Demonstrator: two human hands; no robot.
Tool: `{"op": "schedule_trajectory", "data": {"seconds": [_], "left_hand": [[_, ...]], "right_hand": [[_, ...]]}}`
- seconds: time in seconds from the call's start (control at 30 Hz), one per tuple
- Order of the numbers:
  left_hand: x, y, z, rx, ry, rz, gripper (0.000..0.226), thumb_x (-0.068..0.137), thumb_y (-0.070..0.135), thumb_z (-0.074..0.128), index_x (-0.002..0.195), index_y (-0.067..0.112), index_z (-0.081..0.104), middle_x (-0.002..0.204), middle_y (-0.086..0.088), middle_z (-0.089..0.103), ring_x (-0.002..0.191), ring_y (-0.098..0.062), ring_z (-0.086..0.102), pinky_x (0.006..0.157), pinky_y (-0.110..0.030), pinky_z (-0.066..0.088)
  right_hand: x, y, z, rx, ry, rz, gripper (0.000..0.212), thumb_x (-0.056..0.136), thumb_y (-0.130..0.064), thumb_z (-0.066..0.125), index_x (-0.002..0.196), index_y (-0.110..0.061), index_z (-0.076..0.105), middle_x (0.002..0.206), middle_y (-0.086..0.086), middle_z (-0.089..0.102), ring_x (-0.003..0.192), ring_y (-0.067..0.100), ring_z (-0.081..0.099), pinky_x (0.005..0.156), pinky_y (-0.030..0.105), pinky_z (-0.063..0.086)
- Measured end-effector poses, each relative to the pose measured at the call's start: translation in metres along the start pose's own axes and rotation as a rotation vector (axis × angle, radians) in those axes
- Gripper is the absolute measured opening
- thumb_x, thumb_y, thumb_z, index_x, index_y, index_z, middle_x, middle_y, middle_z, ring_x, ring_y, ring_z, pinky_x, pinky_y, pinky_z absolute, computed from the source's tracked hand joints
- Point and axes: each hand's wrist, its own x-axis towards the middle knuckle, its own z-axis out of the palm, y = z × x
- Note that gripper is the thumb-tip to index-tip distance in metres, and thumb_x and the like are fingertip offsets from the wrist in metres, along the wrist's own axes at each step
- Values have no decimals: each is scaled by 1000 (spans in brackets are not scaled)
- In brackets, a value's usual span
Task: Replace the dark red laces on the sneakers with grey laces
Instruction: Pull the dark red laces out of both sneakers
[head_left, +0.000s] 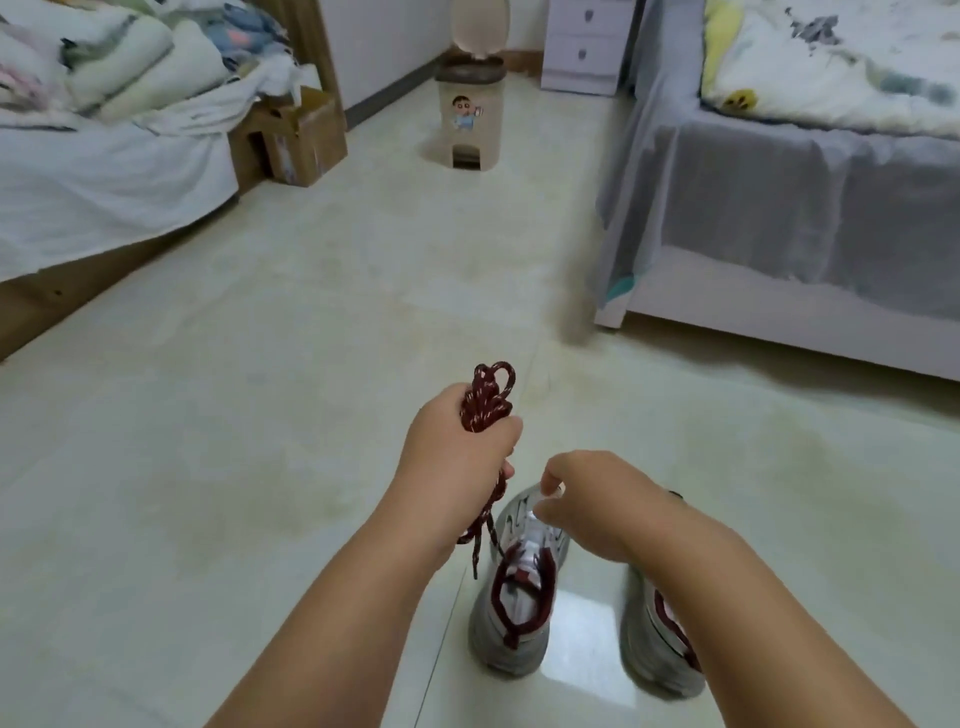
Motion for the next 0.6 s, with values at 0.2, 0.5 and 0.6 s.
{"op": "schedule_trajectory", "data": {"seconds": [0.2,0.5,0.6], "left_hand": [[36,-29,-9,182,57,-135,5,86,15,55,82,11,54,63,-2,50,60,-16,48,58,-30,41],[6,-80,-5,360,-29,-344,18,85,18,57,72,26,46,54,9,46,49,-6,43,52,-20,35],[-23,-85,-14,373,-55,-520,14,86,16,56,76,23,48,59,7,48,55,-15,46,58,-29,40]], "right_hand": [[36,16,11,48,-83,68,23,93,-26,44,112,-18,53,107,1,61,97,20,57,75,30,44],[15,12,46,169,-337,122,24,95,-32,44,115,-20,52,108,1,59,99,20,55,82,31,45],[-2,8,48,223,-356,131,27,96,-30,45,119,-20,51,115,1,60,104,19,55,84,29,44]]}}
